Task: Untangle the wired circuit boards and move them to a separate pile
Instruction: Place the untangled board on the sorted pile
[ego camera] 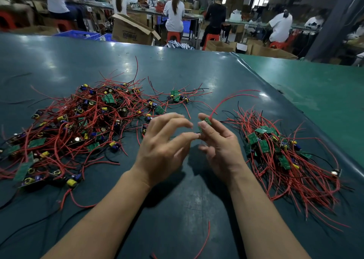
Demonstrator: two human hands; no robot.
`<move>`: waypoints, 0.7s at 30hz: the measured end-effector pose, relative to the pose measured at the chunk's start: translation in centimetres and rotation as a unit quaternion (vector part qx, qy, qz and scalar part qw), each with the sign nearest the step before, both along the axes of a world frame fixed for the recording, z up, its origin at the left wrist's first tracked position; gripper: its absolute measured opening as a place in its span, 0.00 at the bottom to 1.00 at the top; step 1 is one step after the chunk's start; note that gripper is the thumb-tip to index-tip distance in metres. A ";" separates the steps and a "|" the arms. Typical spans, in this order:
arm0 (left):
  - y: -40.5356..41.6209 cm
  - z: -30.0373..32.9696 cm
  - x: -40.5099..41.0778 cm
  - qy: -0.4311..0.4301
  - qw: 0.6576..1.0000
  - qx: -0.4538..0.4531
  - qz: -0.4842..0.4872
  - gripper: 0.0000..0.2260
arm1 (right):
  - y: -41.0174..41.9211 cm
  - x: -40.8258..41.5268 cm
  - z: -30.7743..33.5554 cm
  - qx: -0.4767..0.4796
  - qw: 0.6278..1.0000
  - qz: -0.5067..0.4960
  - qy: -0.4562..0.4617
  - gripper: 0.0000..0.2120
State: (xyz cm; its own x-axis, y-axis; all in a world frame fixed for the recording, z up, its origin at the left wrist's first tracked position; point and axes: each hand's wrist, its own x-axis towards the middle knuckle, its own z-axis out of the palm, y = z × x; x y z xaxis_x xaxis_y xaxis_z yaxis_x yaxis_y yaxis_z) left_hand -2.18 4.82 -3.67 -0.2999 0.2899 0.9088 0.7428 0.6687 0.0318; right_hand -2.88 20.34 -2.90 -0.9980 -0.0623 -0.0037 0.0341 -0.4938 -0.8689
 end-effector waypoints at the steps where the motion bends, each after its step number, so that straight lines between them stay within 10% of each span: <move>1: 0.1 0.0 0.1 0.011 1.000 0.015 0.003 0.02 | 0.1 0.0 0.0 -0.012 1.000 -0.008 0.001 0.12; 10: 0.4 -1.4 0.0 -0.373 0.918 0.118 -0.060 0.17 | 0.0 0.2 0.2 -0.035 0.999 0.000 0.018 0.12; 21: 0.6 -0.4 -0.2 -0.487 0.729 0.435 -0.204 0.08 | -0.7 0.4 0.3 0.005 1.000 0.016 0.010 0.10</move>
State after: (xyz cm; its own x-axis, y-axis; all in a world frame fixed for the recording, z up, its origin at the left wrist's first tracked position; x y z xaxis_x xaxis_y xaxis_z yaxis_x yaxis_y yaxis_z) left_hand -2.43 5.44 -4.03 -0.9763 -0.0247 0.2151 0.2158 -0.1895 0.9579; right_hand -2.47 19.61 -2.58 -0.9954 -0.0940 0.0159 0.0318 -0.4847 -0.8741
